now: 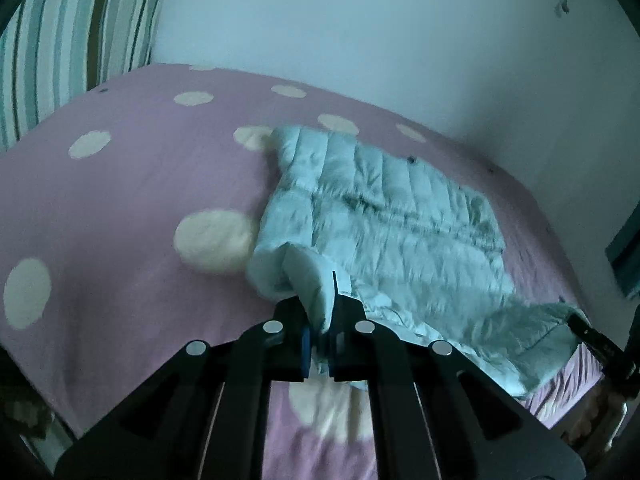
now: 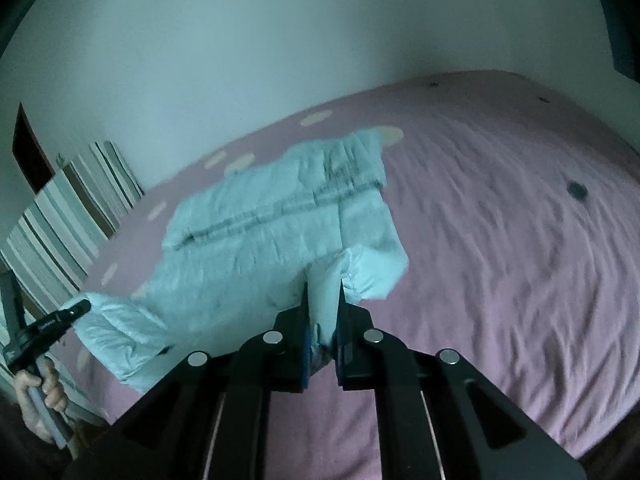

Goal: Fold large clothes
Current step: 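Lift the hem with both grippers and fold it toward the collar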

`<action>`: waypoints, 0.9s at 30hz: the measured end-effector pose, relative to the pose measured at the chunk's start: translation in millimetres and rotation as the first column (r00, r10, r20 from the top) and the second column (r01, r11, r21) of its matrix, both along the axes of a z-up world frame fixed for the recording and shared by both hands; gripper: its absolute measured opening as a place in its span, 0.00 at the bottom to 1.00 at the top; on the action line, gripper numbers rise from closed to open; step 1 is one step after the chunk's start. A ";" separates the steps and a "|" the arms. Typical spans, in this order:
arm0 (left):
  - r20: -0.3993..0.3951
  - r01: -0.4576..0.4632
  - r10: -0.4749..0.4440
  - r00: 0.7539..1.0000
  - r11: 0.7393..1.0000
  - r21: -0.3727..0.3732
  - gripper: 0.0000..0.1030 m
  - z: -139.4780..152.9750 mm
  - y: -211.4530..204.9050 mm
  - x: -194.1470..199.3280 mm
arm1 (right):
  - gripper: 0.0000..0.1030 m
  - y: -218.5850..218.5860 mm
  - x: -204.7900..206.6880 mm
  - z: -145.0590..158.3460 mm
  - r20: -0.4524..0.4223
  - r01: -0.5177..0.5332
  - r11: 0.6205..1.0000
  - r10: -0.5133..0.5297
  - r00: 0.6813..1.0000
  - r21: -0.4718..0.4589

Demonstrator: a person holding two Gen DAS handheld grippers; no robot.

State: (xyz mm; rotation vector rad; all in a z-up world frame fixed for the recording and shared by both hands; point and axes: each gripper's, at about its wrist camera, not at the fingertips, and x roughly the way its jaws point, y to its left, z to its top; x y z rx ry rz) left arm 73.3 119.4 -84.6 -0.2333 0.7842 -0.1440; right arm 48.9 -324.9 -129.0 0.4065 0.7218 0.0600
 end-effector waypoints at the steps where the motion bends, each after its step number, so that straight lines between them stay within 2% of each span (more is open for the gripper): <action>1: 0.011 -0.004 0.004 1.000 1.000 0.011 0.05 4.2 -2.1 13.3 | 0.08 -2.0 9.3 3.9 0.008 0.000 1.000 0.000 1.000 0.006; 4: 0.013 -0.018 0.017 1.000 1.000 0.012 0.05 7.7 -5.2 52.4 | 0.08 -10.0 48.5 11.8 0.017 0.011 1.000 -0.011 1.000 0.021; 7: -0.008 -0.042 0.042 0.999 0.999 0.032 0.05 -2.3 -10.8 95.6 | 0.08 -18.7 94.7 8.0 -0.010 0.026 0.998 -0.025 1.000 0.064; 14: -0.104 -0.049 0.058 0.993 0.995 0.092 0.05 -55.3 -21.9 184.2 | 0.08 -25.2 187.4 -40.7 -0.137 0.066 0.996 -0.058 0.989 0.056; 17: -0.151 -0.028 0.042 0.988 0.995 0.095 0.06 -76.9 -23.6 203.0 | 0.08 -26.3 209.7 -66.0 -0.194 0.073 0.996 -0.062 0.979 0.050; 19: -0.156 -0.022 0.037 0.987 0.995 0.096 0.09 -80.1 -23.8 207.3 | 0.08 -26.1 217.1 -75.3 -0.218 0.072 0.996 -0.058 0.974 0.058; 20: -0.146 -0.019 0.032 0.989 0.996 0.092 0.13 -77.9 -22.8 207.5 | 0.10 -25.2 218.6 -75.8 -0.217 0.069 0.996 -0.057 0.974 0.052; 21: -0.139 -0.015 0.028 0.990 0.996 0.088 0.22 -75.3 -21.9 207.3 | 0.10 -24.6 218.3 -73.8 -0.210 0.069 0.997 -0.058 0.976 0.046; 22: -0.129 -0.015 0.025 0.991 0.996 0.084 0.28 -71.4 -20.9 208.4 | 0.11 -25.0 217.3 -70.9 -0.203 0.068 0.997 -0.057 0.977 0.043; 24: -0.094 -0.020 0.026 0.995 0.998 0.060 0.60 -58.0 -15.8 205.6 | 0.19 -26.6 212.3 -62.1 -0.177 0.059 0.998 -0.052 0.983 0.038; 26: -0.051 -0.039 0.042 0.998 0.998 0.047 0.72 -43.0 -10.3 199.6 | 0.37 -28.2 203.6 -50.2 -0.141 0.061 0.997 -0.055 0.989 0.037; 27: -0.016 -0.056 0.057 0.998 0.997 0.055 0.75 -33.5 -7.0 193.5 | 0.42 -29.2 197.8 -42.5 -0.120 0.068 0.997 -0.065 0.991 0.026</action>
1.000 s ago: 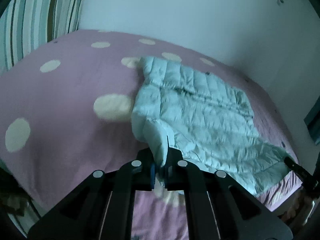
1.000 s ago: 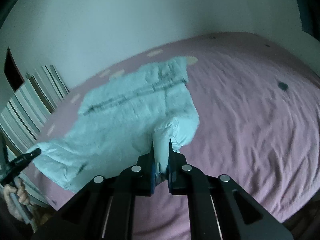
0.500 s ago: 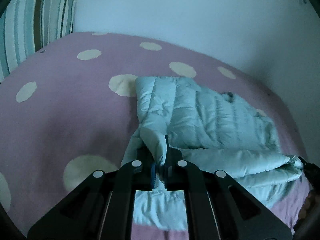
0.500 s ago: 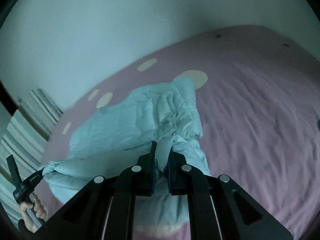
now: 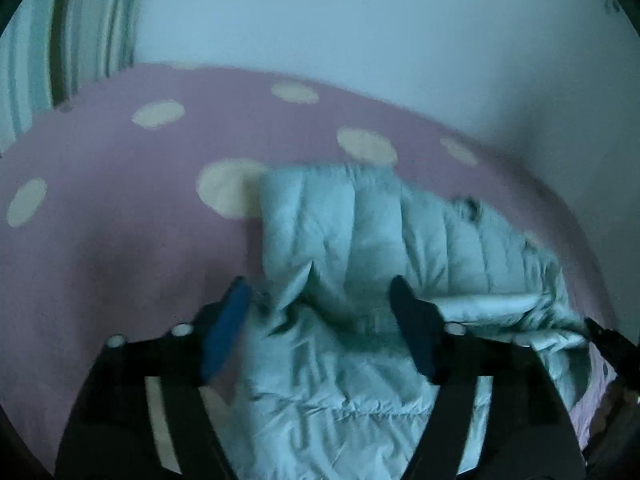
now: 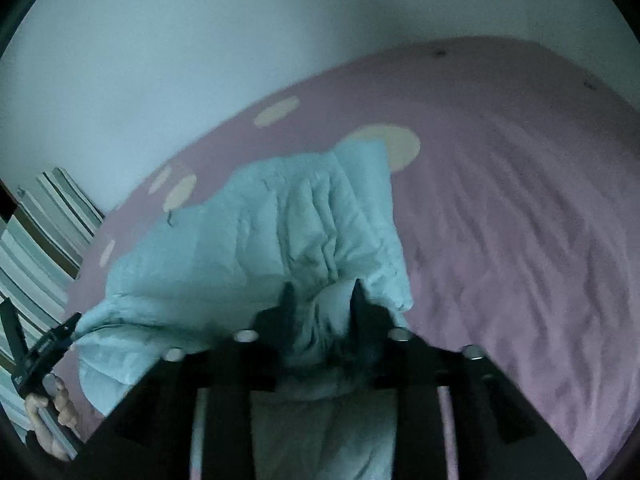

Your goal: Fold large clothes

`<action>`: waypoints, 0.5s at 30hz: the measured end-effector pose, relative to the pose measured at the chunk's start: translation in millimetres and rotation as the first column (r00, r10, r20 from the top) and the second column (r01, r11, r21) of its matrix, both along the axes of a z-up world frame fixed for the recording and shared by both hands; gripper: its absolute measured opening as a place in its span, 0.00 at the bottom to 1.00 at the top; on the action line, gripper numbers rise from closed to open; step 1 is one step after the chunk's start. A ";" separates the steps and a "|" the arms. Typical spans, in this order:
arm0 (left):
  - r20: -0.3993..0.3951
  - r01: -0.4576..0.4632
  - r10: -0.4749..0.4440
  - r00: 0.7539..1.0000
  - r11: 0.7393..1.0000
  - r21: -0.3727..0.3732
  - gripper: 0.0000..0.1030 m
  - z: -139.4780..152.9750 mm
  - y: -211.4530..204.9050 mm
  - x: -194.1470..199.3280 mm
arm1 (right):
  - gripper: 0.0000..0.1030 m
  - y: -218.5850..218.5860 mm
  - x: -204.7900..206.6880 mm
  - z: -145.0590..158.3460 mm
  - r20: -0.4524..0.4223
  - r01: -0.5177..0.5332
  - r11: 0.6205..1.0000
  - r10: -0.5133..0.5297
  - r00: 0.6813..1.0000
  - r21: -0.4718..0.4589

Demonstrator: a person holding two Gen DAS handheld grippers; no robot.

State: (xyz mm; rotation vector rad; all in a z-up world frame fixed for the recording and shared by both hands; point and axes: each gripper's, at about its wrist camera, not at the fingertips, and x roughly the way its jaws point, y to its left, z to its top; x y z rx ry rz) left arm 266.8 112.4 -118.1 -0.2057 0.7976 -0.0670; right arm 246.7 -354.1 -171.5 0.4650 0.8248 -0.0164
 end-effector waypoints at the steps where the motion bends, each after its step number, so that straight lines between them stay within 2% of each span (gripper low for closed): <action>1: 0.032 -0.006 0.005 0.999 1.000 0.015 0.78 7.5 2.4 -4.2 | 0.50 -0.7 -7.2 8.9 0.027 0.004 1.000 -0.004 1.000 -0.019; 3: 0.077 0.009 -0.013 0.997 0.999 0.050 0.89 16.4 5.5 -12.4 | 0.55 -1.8 -15.4 18.4 0.057 -0.007 0.999 0.010 0.998 -0.044; 5: 0.087 0.034 -0.042 0.995 0.995 0.095 0.89 15.6 7.4 -18.9 | 0.56 -3.4 -21.9 23.4 0.064 -0.037 0.997 0.042 0.997 -0.070; 10: 0.029 0.080 -0.085 0.996 0.984 0.157 0.90 -5.2 10.4 -20.6 | 0.56 -6.4 -25.6 18.4 0.040 -0.081 0.992 0.085 0.996 -0.098; 15: -0.016 0.133 -0.132 0.991 0.980 0.151 0.90 -20.5 9.9 -8.7 | 0.56 -0.7 -5.1 8.0 0.017 -0.113 0.986 0.116 0.993 -0.121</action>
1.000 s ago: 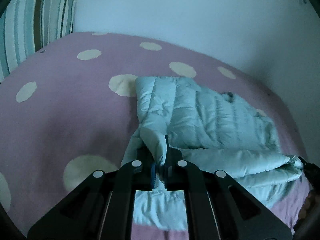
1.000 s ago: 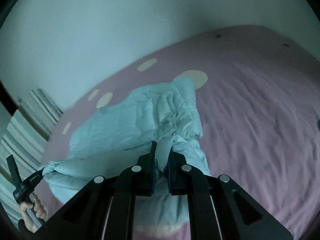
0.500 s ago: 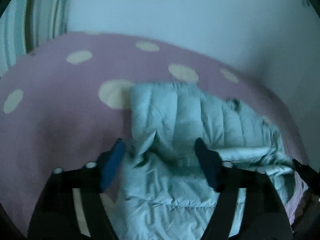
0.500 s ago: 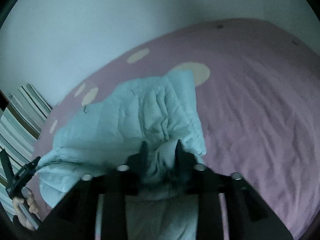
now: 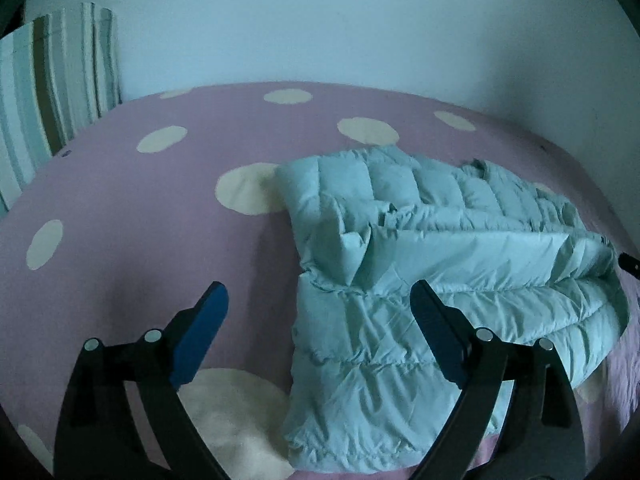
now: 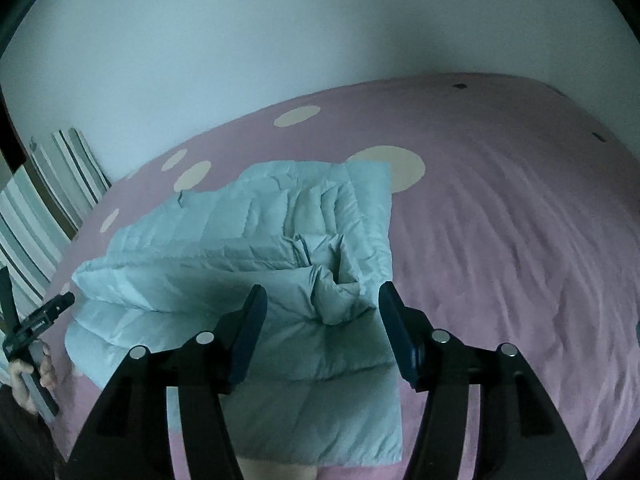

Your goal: Fold large clothes

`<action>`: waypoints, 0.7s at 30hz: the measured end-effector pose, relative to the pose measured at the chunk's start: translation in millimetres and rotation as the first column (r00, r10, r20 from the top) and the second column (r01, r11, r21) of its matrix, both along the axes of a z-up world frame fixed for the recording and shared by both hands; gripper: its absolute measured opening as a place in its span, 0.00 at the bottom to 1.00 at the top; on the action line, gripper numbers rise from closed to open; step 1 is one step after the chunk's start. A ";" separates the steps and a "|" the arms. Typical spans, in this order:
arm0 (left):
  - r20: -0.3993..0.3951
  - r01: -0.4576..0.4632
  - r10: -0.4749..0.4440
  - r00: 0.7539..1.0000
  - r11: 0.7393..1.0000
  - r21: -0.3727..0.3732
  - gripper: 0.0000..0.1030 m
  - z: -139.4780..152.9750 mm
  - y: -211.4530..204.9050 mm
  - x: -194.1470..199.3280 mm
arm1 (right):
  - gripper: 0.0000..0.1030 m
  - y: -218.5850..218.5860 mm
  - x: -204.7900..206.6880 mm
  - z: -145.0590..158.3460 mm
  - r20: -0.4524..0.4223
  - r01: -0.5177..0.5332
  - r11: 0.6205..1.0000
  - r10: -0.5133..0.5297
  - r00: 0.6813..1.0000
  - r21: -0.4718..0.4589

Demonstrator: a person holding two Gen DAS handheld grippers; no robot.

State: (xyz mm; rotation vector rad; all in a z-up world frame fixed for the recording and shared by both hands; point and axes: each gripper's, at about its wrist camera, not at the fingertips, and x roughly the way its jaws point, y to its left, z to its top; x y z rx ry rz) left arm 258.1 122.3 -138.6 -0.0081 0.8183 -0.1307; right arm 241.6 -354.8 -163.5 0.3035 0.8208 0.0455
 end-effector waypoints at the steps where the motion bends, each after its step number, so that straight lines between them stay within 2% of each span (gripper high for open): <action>1: -0.006 0.021 -0.021 1.000 1.000 -0.003 0.90 -1.6 -0.9 3.3 | 0.56 1.5 2.5 -1.0 -0.004 -0.009 1.000 0.009 1.000 -0.006; 5: -0.037 0.111 -0.111 0.993 0.994 0.002 0.90 -9.7 -6.5 17.1 | 0.56 4.2 19.0 -12.0 -0.034 -0.067 0.997 0.066 0.997 -0.033; 10: -0.091 0.150 -0.147 0.985 0.988 0.021 0.89 -21.4 -10.9 33.6 | 0.57 3.4 34.2 -24.4 -0.068 -0.088 0.996 0.086 0.994 -0.024; 12: -0.104 0.153 -0.150 0.983 0.988 0.016 0.75 -24.8 -11.1 38.4 | 0.52 4.4 35.9 -26.6 -0.068 -0.086 0.996 0.084 0.994 -0.032; 13: -0.113 0.155 -0.154 0.982 0.988 0.004 0.71 -26.4 -10.6 40.4 | 0.43 4.9 36.5 -26.8 -0.068 -0.087 0.996 0.084 0.994 -0.035; 14: -0.120 0.158 -0.159 0.980 0.987 -0.016 0.60 -28.1 -9.7 42.4 | 0.33 6.1 36.7 -28.2 -0.073 -0.094 0.995 0.092 0.993 -0.034; 15: -0.127 0.163 -0.166 0.978 0.986 -0.032 0.49 -29.4 -9.5 43.4 | 0.30 7.2 37.5 -29.3 -0.077 -0.100 0.994 0.097 0.992 -0.035; 16: -0.136 0.165 -0.169 0.976 0.985 -0.046 0.45 -31.0 -9.3 44.2 | 0.24 8.7 38.2 -30.6 -0.081 -0.105 0.994 0.101 0.992 -0.040; 18: -0.145 0.157 -0.161 0.976 0.987 -0.039 0.30 -33.5 -10.1 45.8 | 0.19 12.0 37.0 -32.2 -0.080 -0.107 0.992 0.102 0.992 -0.061; 21: -0.137 0.151 -0.152 0.979 0.988 -0.021 0.17 -32.5 -10.8 44.1 | 0.13 16.7 32.1 -30.2 -0.062 -0.101 0.991 0.095 0.993 -0.087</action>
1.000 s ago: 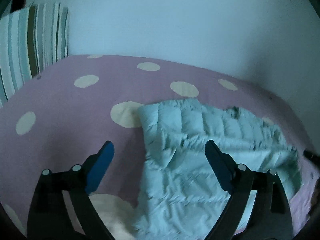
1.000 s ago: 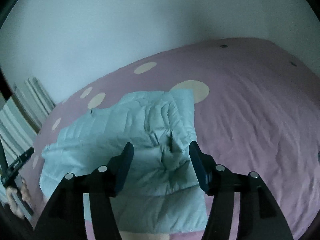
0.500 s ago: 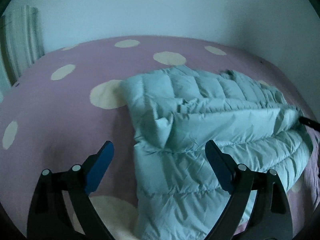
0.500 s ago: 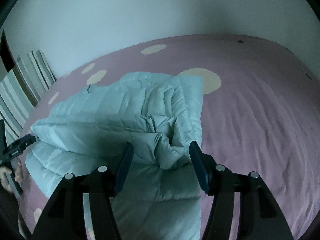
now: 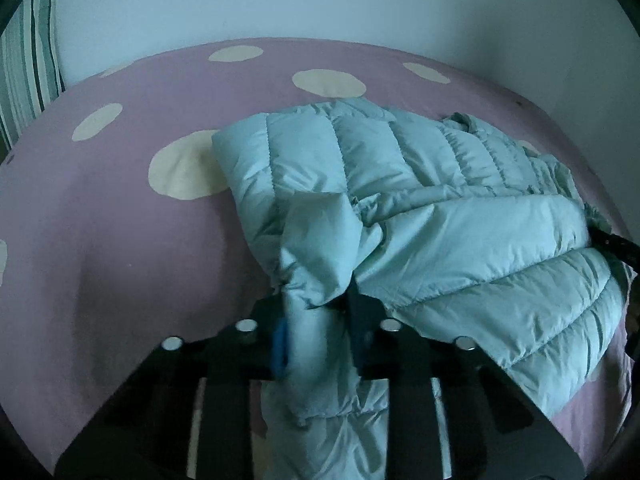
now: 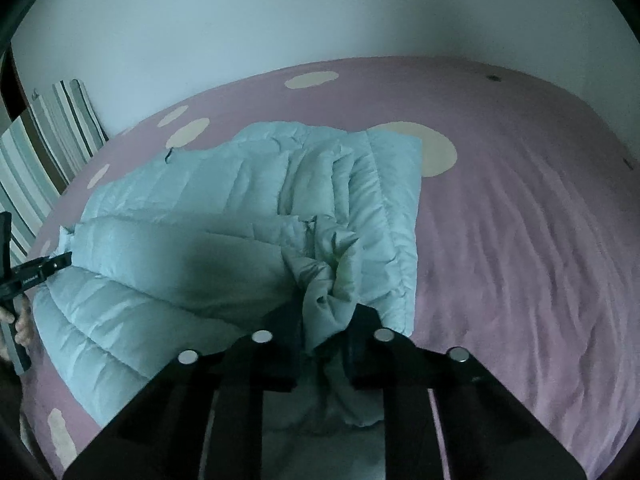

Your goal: Fold large clothes

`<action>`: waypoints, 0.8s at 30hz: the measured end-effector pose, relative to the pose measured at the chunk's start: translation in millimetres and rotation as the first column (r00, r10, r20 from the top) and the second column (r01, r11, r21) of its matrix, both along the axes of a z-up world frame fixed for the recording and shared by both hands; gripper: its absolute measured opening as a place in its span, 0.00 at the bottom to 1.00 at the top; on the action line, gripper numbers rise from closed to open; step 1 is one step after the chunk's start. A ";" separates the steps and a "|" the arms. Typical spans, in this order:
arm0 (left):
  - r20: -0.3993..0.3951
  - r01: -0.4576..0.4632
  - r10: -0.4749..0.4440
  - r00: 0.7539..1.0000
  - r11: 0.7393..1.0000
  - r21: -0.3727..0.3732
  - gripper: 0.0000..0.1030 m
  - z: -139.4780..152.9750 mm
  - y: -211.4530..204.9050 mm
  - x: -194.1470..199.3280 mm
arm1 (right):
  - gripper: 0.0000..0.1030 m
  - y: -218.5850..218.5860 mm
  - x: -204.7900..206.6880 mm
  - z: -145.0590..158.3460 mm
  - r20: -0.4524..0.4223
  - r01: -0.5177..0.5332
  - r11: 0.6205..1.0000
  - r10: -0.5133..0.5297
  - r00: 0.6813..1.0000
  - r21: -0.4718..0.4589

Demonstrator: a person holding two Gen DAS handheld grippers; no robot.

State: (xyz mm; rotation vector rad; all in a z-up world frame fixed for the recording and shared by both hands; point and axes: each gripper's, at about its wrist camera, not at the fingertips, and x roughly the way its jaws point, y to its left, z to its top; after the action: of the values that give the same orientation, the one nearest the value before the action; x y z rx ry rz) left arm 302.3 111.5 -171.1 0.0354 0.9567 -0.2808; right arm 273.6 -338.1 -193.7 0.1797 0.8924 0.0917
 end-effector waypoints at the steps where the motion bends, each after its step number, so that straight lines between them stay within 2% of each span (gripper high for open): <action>1: 0.005 -0.004 0.004 1.000 1.000 0.002 0.15 1.4 0.1 -0.9 | 0.11 0.7 -1.6 0.7 0.005 0.002 1.000 -0.002 1.000 -0.004; 5: 0.050 -0.024 0.024 0.998 1.000 0.009 0.06 15.9 0.6 -12.4 | 0.08 1.4 -18.8 13.2 0.053 0.024 0.999 -0.023 0.998 -0.023; 10: 0.141 -0.028 0.024 0.990 0.999 0.028 0.05 45.7 -2.9 -26.1 | 0.07 -0.7 -33.4 37.7 0.124 0.044 0.999 -0.042 0.991 -0.018; 13: 0.187 -0.049 0.043 0.982 0.998 0.030 0.05 65.4 -5.2 -18.6 | 0.07 -3.0 -28.5 54.7 0.161 0.050 0.999 -0.047 0.986 -0.016; 19: 0.223 -0.104 0.086 0.971 0.992 0.070 0.04 86.4 -17.3 34.7 | 0.07 -4.3 27.8 76.1 0.187 0.061 0.998 -0.056 0.981 -0.019; 24: 0.219 -0.162 0.138 0.966 0.982 0.097 0.04 81.5 -27.1 89.2 | 0.07 -7.9 89.2 75.4 0.162 0.085 0.996 -0.084 0.983 0.001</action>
State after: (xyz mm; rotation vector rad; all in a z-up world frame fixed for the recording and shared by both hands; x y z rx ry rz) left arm 391.5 84.4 -89.6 0.0950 0.7577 -0.0796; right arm 362.8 -346.0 -118.3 0.2013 0.7222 0.0241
